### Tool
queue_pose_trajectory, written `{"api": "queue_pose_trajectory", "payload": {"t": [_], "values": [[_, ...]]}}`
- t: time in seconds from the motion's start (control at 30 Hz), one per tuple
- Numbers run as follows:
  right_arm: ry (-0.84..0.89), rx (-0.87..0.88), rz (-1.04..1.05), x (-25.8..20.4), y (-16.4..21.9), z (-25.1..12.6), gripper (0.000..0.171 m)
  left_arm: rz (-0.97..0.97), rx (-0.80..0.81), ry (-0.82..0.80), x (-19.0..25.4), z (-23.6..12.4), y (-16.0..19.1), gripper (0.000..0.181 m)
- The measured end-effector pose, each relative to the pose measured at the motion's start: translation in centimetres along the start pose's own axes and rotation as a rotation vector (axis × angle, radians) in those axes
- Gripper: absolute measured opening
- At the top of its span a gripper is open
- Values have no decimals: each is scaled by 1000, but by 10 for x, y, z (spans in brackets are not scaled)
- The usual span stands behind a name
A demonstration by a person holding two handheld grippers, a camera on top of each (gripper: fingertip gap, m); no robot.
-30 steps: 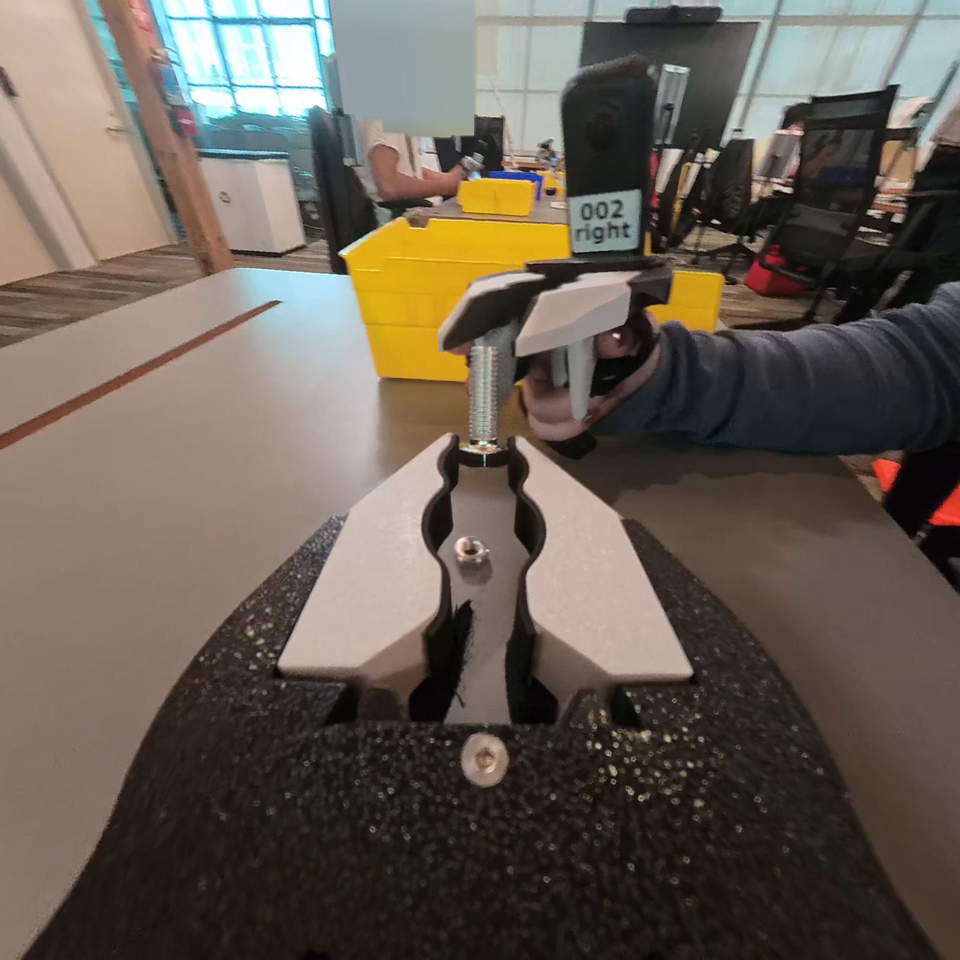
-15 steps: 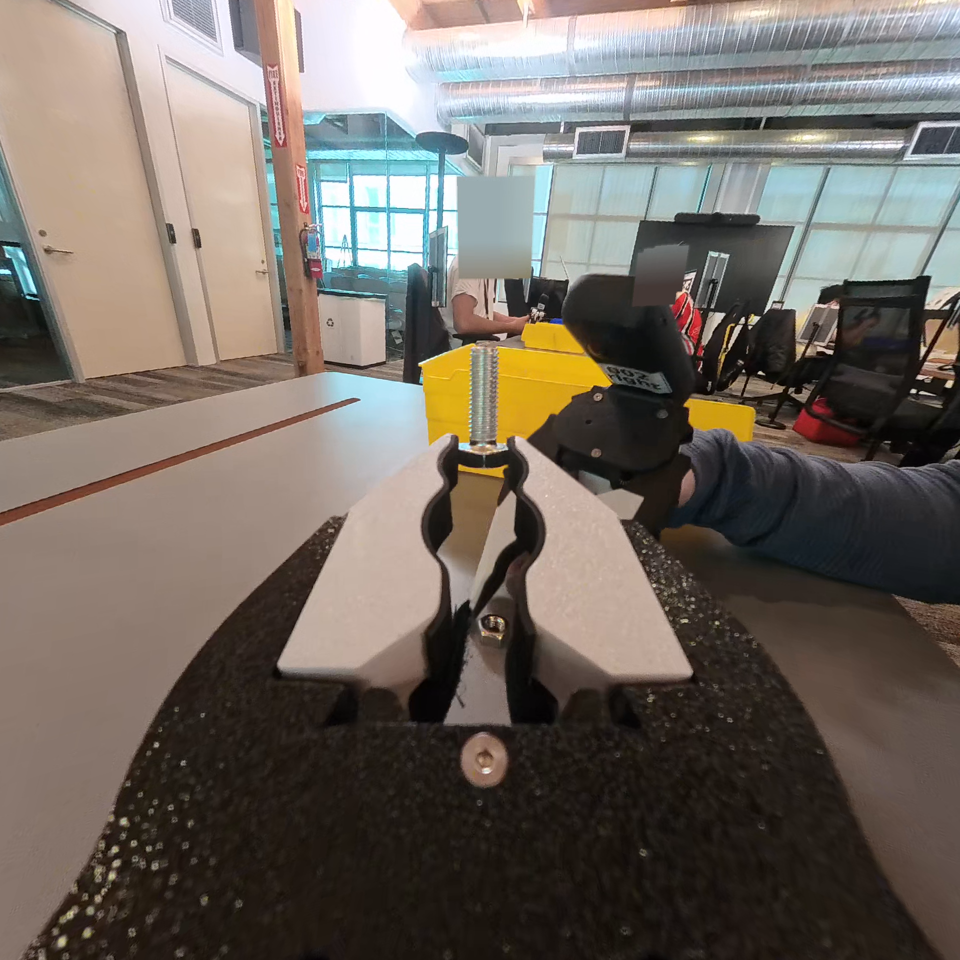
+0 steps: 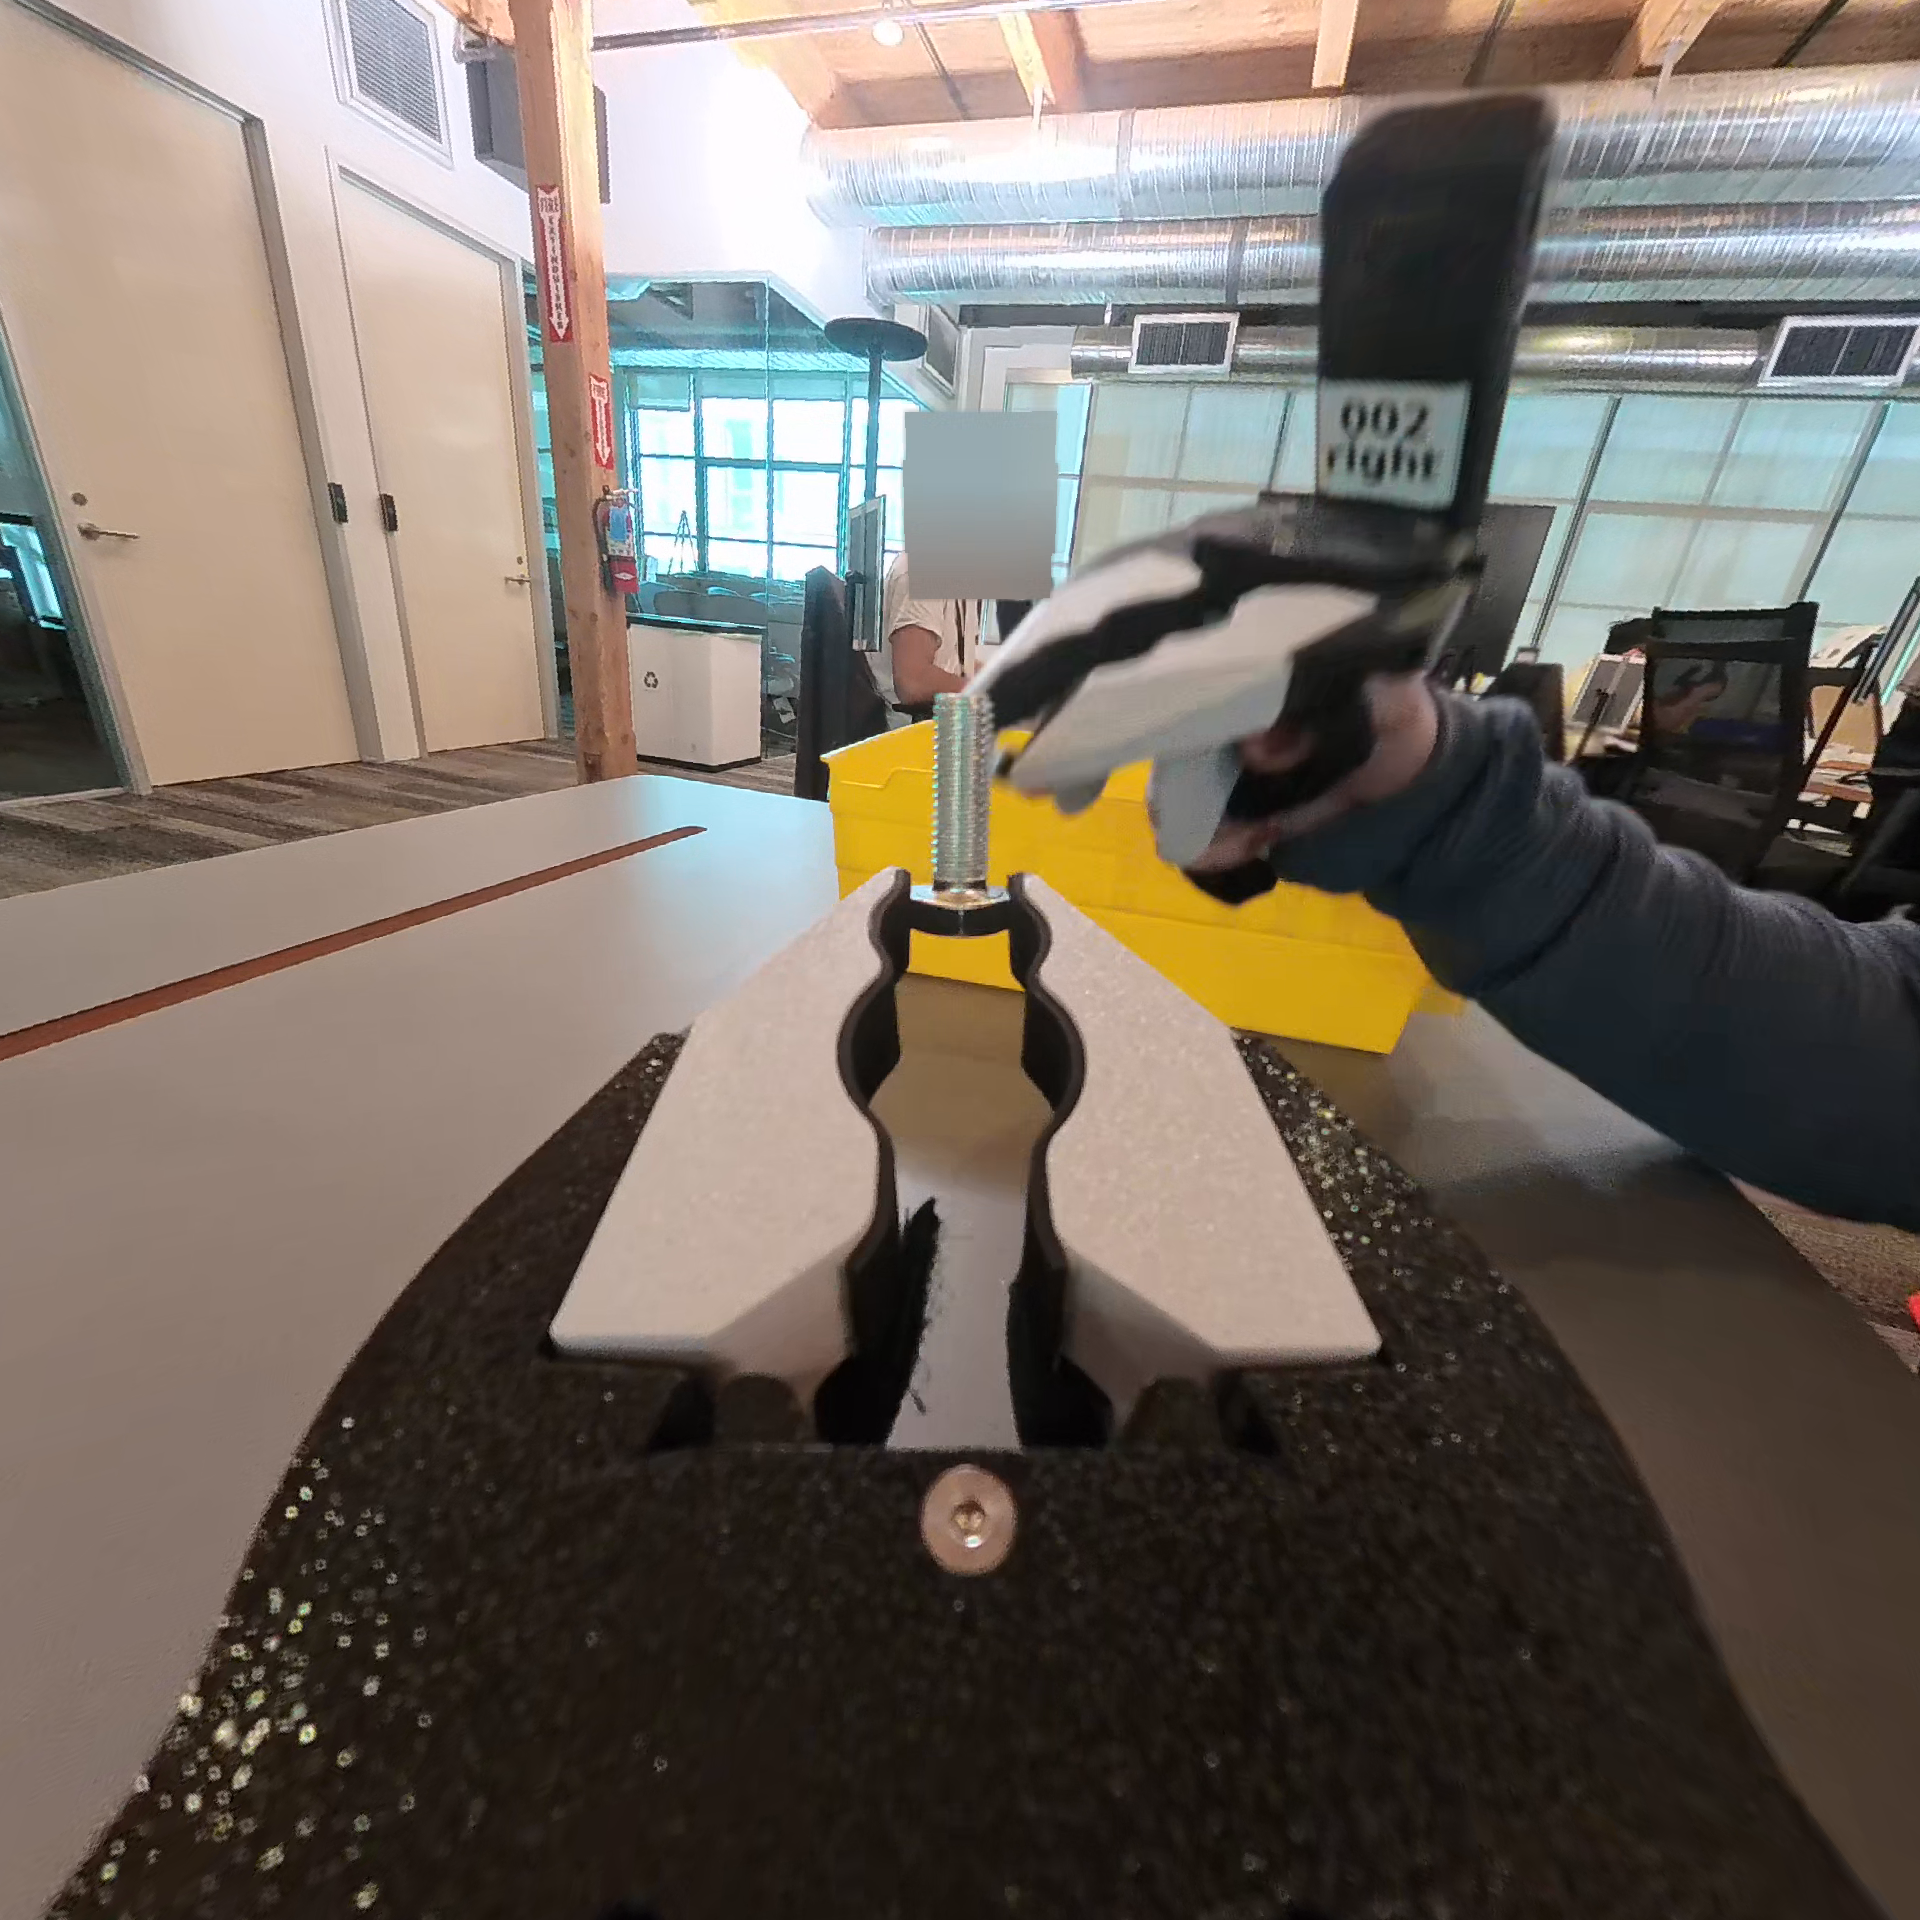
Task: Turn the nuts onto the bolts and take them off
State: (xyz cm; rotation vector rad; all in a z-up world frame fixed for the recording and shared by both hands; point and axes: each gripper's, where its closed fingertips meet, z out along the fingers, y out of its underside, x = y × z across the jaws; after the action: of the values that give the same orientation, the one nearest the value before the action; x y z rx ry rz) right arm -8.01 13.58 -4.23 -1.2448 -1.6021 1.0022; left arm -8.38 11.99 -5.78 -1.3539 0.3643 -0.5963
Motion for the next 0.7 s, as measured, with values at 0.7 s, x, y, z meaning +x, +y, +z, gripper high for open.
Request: {"api": "queue_pose_trajectory", "payload": {"t": [0.7], "values": [[-292, -219, -111, -35, -19, 1, 16, 58, -57, 102, 20, 5, 9, 16]]}}
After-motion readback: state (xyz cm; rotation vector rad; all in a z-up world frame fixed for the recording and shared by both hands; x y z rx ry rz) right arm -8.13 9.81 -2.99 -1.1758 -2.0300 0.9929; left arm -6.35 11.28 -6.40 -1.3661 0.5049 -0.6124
